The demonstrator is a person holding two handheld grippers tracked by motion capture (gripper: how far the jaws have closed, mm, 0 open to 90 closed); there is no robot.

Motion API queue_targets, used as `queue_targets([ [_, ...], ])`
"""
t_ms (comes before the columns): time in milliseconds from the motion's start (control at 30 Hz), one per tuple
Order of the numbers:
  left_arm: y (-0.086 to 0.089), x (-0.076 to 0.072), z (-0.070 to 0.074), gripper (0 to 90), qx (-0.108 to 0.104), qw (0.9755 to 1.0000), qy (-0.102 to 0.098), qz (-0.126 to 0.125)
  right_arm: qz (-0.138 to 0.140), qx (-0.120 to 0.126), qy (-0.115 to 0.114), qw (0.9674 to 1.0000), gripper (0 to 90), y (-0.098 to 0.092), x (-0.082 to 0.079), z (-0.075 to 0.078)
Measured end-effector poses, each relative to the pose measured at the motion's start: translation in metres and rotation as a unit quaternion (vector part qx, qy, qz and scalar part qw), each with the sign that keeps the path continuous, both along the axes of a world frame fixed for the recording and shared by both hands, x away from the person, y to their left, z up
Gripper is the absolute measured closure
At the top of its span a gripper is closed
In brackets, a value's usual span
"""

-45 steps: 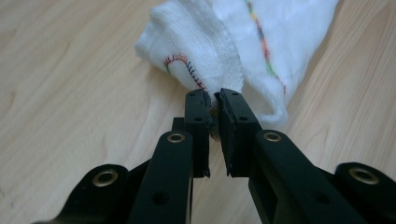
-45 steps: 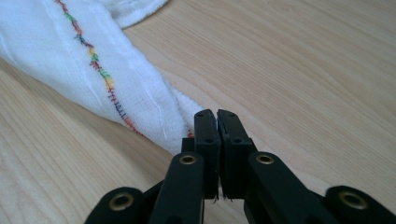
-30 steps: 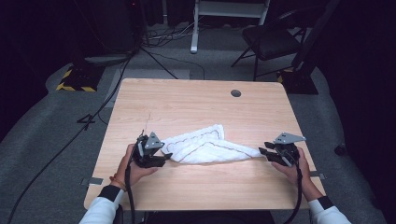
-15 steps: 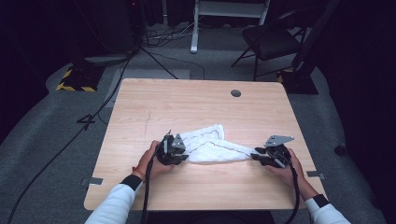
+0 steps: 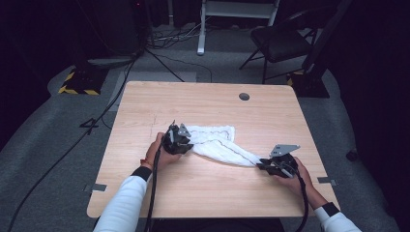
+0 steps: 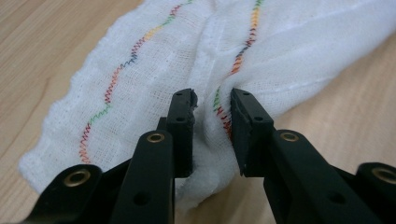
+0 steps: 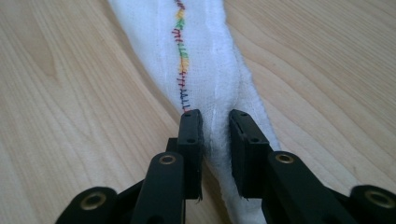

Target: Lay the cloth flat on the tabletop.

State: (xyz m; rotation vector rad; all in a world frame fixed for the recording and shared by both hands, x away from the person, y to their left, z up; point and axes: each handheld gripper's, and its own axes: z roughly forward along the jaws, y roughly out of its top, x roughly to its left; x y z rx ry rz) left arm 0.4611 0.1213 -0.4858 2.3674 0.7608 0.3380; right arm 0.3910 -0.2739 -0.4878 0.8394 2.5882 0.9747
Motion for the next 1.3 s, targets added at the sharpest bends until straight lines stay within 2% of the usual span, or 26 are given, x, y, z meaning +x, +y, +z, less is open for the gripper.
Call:
queue_targets([
  [100,-0.003,0.007,0.001,65.0,0.002,0.9999,0.003,0.012,0.013,-0.001,0.003,0.9999,75.5,0.004,-0.006,0.0],
  [133,-0.009,0.007,0.003,56.2,-0.005,0.9998,-0.006,0.017,0.023,-0.005,0.002,0.9997,73.7,0.006,-0.009,0.001],
  [167,-0.009,0.007,0.003,52.1,-0.005,0.9998,-0.006,0.017,0.023,-0.005,0.002,0.9997,73.7,0.006,-0.009,0.001],
  [200,-0.013,0.005,0.006,50.2,-0.014,0.9997,-0.012,0.014,0.023,-0.004,0.005,0.9997,69.3,0.007,-0.009,0.001],
  [233,-0.023,0.002,0.013,48.5,-0.03,0.9993,-0.023,0.0,0.022,-0.004,0.004,0.9998,68.2,0.007,-0.01,0.002],
  [267,-0.023,0.002,0.013,44.1,-0.03,0.9993,-0.023,0.0,0.022,-0.004,0.004,0.9998,68.2,0.007,-0.01,0.002],
  [300,-0.029,0.001,0.017,41.5,-0.037,0.999,-0.025,-0.004,0.019,-0.001,-0.005,0.9998,64.1,0.007,-0.01,0.004],
  [367,-0.041,0.0,0.023,39.7,-0.053,0.9981,-0.032,-0.005,0.011,0.003,-0.012,0.9999,60.1,0.006,-0.01,0.006],
  [433,-0.053,0.004,0.025,38.7,-0.059,0.9976,-0.033,-0.013,0.006,0.004,-0.017,0.9998,58.2,0.005,-0.009,0.007],
  [500,-0.066,0.012,0.021,38.8,-0.048,0.9985,-0.025,-0.01,0.001,0.008,-0.022,0.9997,57.2,0.004,-0.008,0.009],
  [567,-0.076,0.022,0.013,38.7,-0.035,0.9993,-0.008,0.005,-0.004,0.007,-0.028,0.9996,54.2,0.002,-0.006,0.01],
  [667,-0.085,0.031,0.001,37.6,-0.038,0.9988,0.028,0.014,-0.009,0.011,-0.029,0.9995,53.1,0.0,-0.004,0.012],
  [700,-0.086,0.031,-0.002,38.5,-0.031,0.9989,0.033,0.009,-0.012,0.013,-0.032,0.9993,52.8,-0.002,-0.002,0.013],
  [800,-0.083,0.03,-0.003,47.7,-0.038,0.9986,0.035,-0.006,-0.023,0.024,-0.042,0.9985,52.4,-0.005,0.005,0.018],
  [867,-0.081,0.028,-0.002,59.5,-0.037,0.9983,0.037,-0.024,-0.031,0.029,-0.047,0.998,52.7,-0.005,0.01,0.023],
  [933,-0.079,0.025,0.0,70.8,-0.026,0.9981,0.03,-0.046,-0.035,0.027,-0.055,0.9975,53.6,-0.001,0.017,0.027],
  [967,-0.079,0.024,0.001,74.9,-0.023,0.9982,0.027,-0.048,-0.036,0.026,-0.06,0.9972,53.8,0.002,0.023,0.029],
  [1033,-0.079,0.021,0.003,76.7,-0.017,0.9984,0.019,-0.051,-0.035,0.023,-0.065,0.997,54.5,0.008,0.031,0.032],
  [1133,-0.077,0.017,0.009,76.7,-0.019,0.9986,0.008,-0.05,-0.035,0.025,-0.062,0.9971,55.3,0.023,0.05,0.034],
  [1167,-0.076,0.015,0.011,76.2,-0.019,0.9984,0.006,-0.052,-0.034,0.024,-0.063,0.9971,55.3,0.035,0.063,0.033],
  [1233,-0.075,0.013,0.014,76.0,-0.014,0.9983,0.002,-0.057,-0.034,0.022,-0.057,0.9976,55.2,0.047,0.076,0.031],
  [1267,-0.074,0.012,0.015,76.0,-0.014,0.9981,0.002,-0.059,-0.034,0.022,-0.057,0.9976,55.2,0.047,0.076,0.031],
  [1300,-0.073,0.011,0.015,77.5,-0.012,0.9979,0.003,-0.063,-0.035,0.025,-0.044,0.9981,54.9,0.058,0.088,0.027],
])
